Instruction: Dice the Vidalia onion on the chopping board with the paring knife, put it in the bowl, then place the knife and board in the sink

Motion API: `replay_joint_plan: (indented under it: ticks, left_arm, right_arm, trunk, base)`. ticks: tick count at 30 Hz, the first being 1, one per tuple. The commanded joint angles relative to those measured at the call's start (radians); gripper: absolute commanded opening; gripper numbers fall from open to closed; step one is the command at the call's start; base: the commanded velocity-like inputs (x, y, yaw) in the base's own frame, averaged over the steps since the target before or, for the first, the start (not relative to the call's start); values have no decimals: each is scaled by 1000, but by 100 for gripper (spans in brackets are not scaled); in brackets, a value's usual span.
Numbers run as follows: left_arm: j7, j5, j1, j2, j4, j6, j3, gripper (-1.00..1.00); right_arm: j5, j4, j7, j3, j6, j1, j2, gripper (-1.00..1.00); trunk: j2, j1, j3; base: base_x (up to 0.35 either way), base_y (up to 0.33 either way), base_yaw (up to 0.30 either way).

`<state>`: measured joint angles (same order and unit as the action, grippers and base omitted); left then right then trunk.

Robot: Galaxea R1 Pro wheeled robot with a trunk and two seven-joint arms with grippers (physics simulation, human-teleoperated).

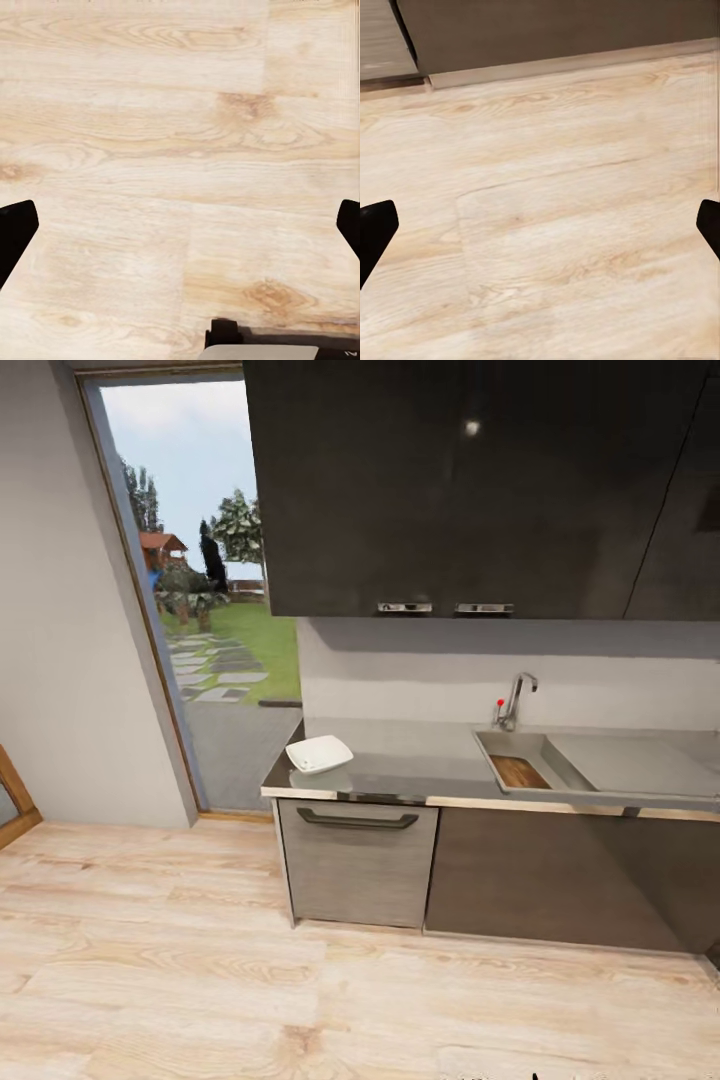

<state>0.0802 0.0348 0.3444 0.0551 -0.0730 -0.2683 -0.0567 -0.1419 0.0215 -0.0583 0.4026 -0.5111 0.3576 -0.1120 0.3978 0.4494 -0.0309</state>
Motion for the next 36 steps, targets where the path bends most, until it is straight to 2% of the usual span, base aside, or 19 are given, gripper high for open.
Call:
replay_joint_plan:
  ticks: [1,19,36]
  left_arm:
    - [4,4,1,0,1,-3,-6,100]
    - [3,4,1,0,1,-6,-8,100]
    - [3,4,1,8,0,-6,-7,100]
  right_arm:
    - [-10,-2,-6,4,-3,1,0,100]
    - [-10,-2,-6,5,-3,1,0,100]
    - [-11,-2,-8,4,-3,1,1,100]
  trunk:
    - [2,1,-2]
    - [2,1,9]
    - [2,1,10]
  base:
    - [0,0,-212]
    - [0,0,-250]
    - [149,131,-9]
